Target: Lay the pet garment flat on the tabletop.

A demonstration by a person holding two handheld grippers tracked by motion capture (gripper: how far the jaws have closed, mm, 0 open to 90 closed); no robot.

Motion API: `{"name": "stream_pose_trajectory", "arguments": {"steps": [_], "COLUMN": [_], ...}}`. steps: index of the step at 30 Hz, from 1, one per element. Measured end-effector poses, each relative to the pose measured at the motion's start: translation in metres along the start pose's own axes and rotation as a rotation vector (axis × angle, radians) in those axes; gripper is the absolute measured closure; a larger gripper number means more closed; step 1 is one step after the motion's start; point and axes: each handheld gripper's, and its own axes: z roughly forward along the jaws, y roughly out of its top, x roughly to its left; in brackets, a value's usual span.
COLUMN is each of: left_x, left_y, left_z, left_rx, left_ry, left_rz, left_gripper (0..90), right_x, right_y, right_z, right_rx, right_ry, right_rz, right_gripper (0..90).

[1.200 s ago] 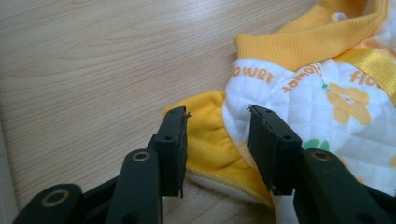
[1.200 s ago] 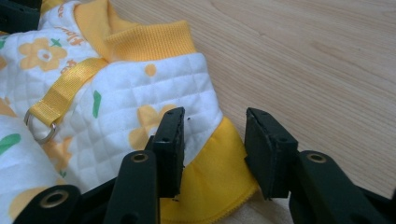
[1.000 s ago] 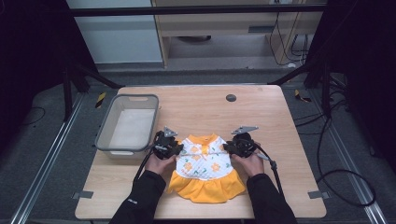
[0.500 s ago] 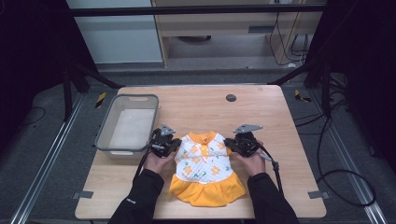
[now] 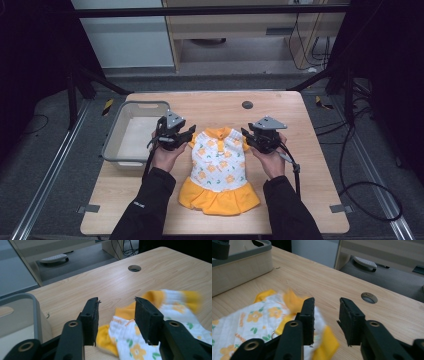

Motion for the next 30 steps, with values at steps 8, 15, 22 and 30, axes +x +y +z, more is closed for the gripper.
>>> {"name": "stream_pose_trajectory", "arguments": {"steps": [8,15,22,30], "left_x": [0.001,-0.006,-0.012,-0.024], "left_y": [-0.017,-0.047,-0.079,-0.11], "left_z": [-0.032,-0.067,-0.083,-0.079], "left_rx": [0.05,0.089,0.134,0.225], "left_ry": [-0.062,-0.134,-0.169,-0.218], "left_rz": [-0.006,0.025,0.015,0.017], "left_gripper": [44.6,49.4,53.1,58.3], "right_x": [-0.003,0.007,0.022,0.039], "right_y": [-0.013,-0.033,-0.056,-0.082], "right_z": [-0.028,-0.061,-0.076,-0.075], "right_rx": [0.032,0.064,0.118,0.225], "right_ry": [0.048,0.14,0.184,0.239], "right_rz": [0.04,0.091,0.083,0.058], "right_gripper": [55.6,56.4,55.0,54.0]}}
